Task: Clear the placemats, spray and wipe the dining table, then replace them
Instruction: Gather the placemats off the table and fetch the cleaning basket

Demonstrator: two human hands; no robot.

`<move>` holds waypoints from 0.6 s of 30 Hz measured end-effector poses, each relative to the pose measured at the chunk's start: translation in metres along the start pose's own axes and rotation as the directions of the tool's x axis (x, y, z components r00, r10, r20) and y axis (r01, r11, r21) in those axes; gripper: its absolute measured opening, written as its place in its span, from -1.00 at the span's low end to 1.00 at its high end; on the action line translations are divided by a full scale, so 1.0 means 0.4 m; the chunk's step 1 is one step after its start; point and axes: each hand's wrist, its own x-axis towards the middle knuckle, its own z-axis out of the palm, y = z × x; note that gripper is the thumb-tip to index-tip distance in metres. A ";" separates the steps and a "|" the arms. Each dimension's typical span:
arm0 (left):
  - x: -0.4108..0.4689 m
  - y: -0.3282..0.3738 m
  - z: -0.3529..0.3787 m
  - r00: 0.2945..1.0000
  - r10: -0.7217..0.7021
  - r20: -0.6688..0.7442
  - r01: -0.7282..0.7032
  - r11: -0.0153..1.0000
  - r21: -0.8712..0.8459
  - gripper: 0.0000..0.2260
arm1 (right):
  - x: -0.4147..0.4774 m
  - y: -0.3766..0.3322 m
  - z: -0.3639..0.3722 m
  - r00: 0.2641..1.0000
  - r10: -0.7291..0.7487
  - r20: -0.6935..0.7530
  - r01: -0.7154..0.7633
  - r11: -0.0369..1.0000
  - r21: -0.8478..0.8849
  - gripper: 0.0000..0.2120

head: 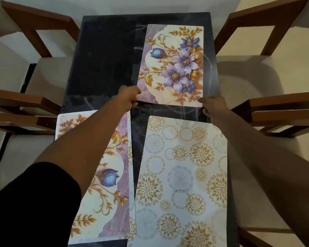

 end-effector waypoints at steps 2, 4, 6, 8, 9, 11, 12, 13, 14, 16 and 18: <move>0.003 0.003 0.003 1.000 0.016 0.006 -0.016 1.000 0.010 -0.77 | 0.003 0.004 0.004 0.999 0.027 0.037 -0.027 1.000 -0.006 -0.84; -0.007 0.010 0.008 0.999 0.048 0.023 -0.047 0.998 -0.042 -0.96 | 0.006 0.010 0.006 0.999 0.023 0.034 -0.022 0.999 -0.037 -0.84; -0.030 0.019 0.001 0.994 0.059 0.090 -0.044 0.987 -0.156 -0.95 | 0.001 0.019 0.007 1.000 -0.025 -0.015 0.024 0.999 -0.046 -0.90; -0.063 0.023 -0.029 0.983 0.073 0.167 -0.031 0.971 -0.238 -0.87 | -0.007 0.030 0.002 0.994 -0.073 -0.084 0.072 0.997 -0.017 -0.92; -0.083 0.021 -0.054 0.978 0.080 0.195 -0.028 0.966 -0.256 -0.85 | -0.015 0.033 0.001 0.993 -0.070 -0.096 0.071 0.997 0.008 -0.90; -0.127 0.001 -0.114 0.965 0.096 0.244 -0.026 0.960 -0.278 -0.89 | -0.042 0.035 0.001 0.998 -0.025 -0.065 0.029 0.998 0.061 -0.85; -0.149 -0.016 -0.151 0.959 0.103 0.264 -0.027 0.961 -0.277 -0.92 | -0.060 0.036 0.006 1.000 0.005 -0.012 -0.004 0.995 0.104 -0.85; -0.166 -0.040 -0.188 0.955 0.101 0.280 -0.024 0.964 -0.265 -0.95 | -0.076 0.041 0.010 0.998 0.029 0.049 -0.035 0.989 0.141 -0.87; -0.183 -0.070 -0.230 0.952 0.087 0.293 -0.012 0.969 -0.249 -0.96 | -0.096 0.050 0.019 0.994 0.045 0.102 -0.062 0.984 0.166 -0.88; -0.208 -0.144 -0.316 0.950 0.041 0.309 0.026 0.978 -0.209 -0.95 | -0.147 0.077 0.045 0.987 0.046 0.157 -0.072 0.983 0.166 -0.86; -0.230 -0.224 -0.398 0.952 0.019 0.307 0.037 0.984 -0.176 -0.80 | -0.207 0.118 0.076 0.984 0.017 0.180 -0.044 0.987 0.151 -0.86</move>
